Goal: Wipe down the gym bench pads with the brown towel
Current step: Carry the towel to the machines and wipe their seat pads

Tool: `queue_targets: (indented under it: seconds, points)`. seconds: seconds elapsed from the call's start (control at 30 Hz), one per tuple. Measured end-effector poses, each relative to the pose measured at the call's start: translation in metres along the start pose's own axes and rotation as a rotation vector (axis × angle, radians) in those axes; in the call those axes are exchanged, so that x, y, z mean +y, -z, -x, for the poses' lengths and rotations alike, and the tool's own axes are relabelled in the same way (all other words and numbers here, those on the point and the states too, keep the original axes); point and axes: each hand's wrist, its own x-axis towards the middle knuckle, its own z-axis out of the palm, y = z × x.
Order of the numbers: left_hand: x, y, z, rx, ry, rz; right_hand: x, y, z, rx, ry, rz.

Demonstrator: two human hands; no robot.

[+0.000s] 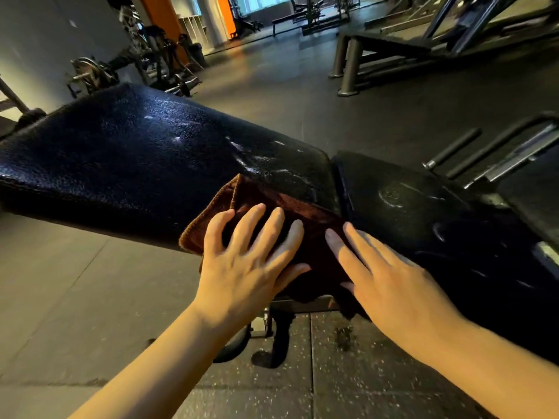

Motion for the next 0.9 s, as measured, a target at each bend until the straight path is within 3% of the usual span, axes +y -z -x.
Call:
queue_targets:
  seconds: [0.17,0.33,0.4,0.47,0.53,0.63,0.73,0.9]
  points:
    - [0.023,0.002,-0.007,-0.001,0.001,0.073,0.013,0.025,0.009,-0.081,0.123,0.077]
    - [0.061,0.004,-0.003,-0.018,-0.051,0.265,0.063,0.051,0.041,-0.295,0.201,-0.047]
    - [0.095,0.002,0.003,-0.074,-0.064,0.322,0.084,0.053,0.064,-0.425,0.143,-0.108]
    - [0.123,-0.003,0.009,-0.088,-0.044,0.366,0.092,0.05,0.082,-0.37,0.159,-0.098]
    - [0.136,-0.01,0.008,-0.038,-0.058,0.413,0.091,0.04,0.097,-0.432,0.031,-0.116]
    - [0.142,-0.018,-0.003,0.046,-0.128,0.468,0.074,0.019,0.105,-0.314,-0.054,-0.142]
    - [0.14,-0.019,-0.015,0.065,-0.192,0.496,0.054,0.002,0.093,-0.068,-0.129,-0.142]
    - [0.124,-0.021,-0.016,0.081,-0.268,0.357,0.066,-0.008,0.1,0.013,-0.04,-0.089]
